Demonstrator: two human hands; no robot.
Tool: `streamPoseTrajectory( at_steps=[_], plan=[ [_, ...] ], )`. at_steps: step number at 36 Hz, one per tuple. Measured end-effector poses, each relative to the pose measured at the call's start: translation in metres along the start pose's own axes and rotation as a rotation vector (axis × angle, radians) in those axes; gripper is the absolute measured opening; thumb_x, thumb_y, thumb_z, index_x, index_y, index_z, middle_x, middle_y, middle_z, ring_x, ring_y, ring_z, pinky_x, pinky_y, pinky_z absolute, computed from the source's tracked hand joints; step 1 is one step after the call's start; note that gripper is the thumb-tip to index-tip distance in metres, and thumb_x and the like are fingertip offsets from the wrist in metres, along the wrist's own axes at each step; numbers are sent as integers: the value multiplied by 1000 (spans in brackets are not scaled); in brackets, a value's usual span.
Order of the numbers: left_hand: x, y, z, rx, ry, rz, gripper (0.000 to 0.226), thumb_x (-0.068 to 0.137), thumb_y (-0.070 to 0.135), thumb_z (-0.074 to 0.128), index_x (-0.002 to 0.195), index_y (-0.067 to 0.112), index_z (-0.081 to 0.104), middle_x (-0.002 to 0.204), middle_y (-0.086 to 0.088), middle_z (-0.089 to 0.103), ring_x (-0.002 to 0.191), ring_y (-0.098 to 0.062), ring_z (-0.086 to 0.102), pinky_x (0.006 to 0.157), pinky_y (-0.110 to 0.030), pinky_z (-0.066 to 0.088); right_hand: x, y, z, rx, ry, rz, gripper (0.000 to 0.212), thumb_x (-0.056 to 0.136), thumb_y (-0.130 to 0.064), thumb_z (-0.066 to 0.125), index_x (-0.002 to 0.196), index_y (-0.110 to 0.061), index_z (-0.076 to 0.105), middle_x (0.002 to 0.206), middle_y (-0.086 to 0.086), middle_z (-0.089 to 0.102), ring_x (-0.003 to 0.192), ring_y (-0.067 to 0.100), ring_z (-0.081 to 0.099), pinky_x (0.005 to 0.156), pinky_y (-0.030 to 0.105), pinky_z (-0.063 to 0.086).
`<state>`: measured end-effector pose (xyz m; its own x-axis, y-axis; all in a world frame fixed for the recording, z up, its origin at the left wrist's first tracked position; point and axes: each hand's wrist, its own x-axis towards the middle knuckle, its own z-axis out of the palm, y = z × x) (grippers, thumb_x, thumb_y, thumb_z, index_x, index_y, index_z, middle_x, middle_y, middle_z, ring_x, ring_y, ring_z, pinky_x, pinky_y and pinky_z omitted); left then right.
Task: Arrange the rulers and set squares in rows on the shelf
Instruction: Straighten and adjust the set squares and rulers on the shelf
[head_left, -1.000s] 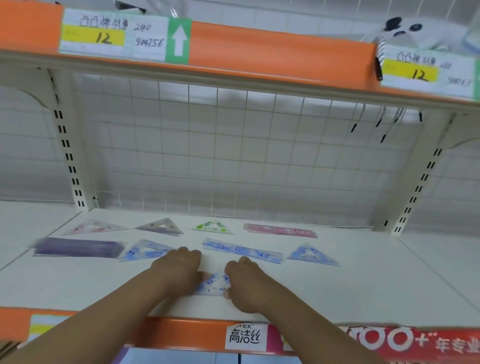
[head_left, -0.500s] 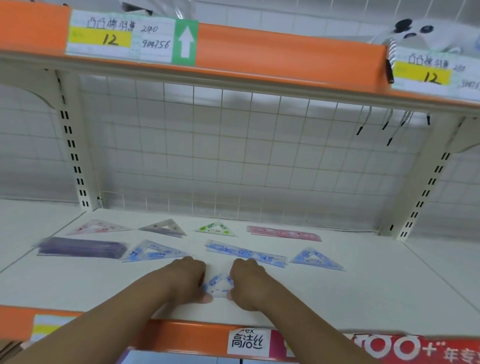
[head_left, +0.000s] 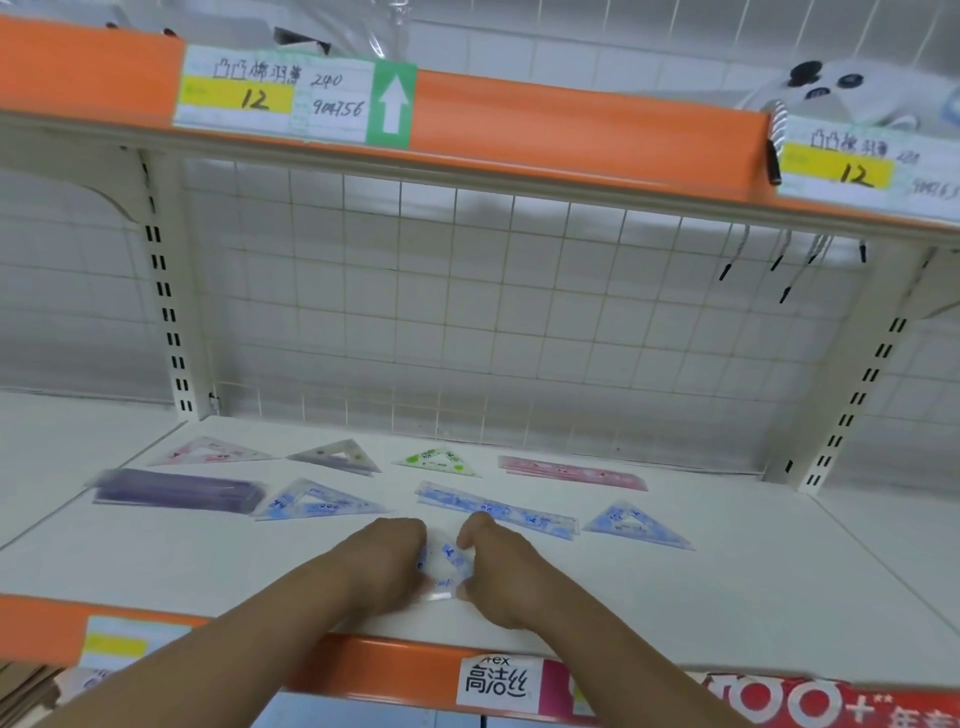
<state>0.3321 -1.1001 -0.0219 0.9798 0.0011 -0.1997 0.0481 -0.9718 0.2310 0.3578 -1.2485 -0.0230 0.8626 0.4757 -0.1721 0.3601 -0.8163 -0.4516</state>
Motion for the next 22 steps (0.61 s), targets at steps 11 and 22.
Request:
streamPoseTrajectory(
  at_steps=[11, 22],
  plan=[
    [22, 32, -8, -369, 63, 41, 26, 93, 7, 51, 70, 19, 54, 86, -2, 55, 72, -14, 47, 68, -20, 38, -12, 39, -14, -84, 170, -86, 63, 87, -26, 66, 143, -19, 37, 139, 3, 45, 125, 19, 47, 103, 33, 41],
    [37, 104, 8, -198, -101, 160, 36, 83, 45, 68, 100, 24, 44, 110, 5, 48, 94, -12, 46, 74, -21, 37, -25, 142, -66, -156, 296, 116, 40, 82, -26, 68, 118, -15, 56, 108, 1, 53, 99, 19, 52, 84, 28, 41]
  ],
)
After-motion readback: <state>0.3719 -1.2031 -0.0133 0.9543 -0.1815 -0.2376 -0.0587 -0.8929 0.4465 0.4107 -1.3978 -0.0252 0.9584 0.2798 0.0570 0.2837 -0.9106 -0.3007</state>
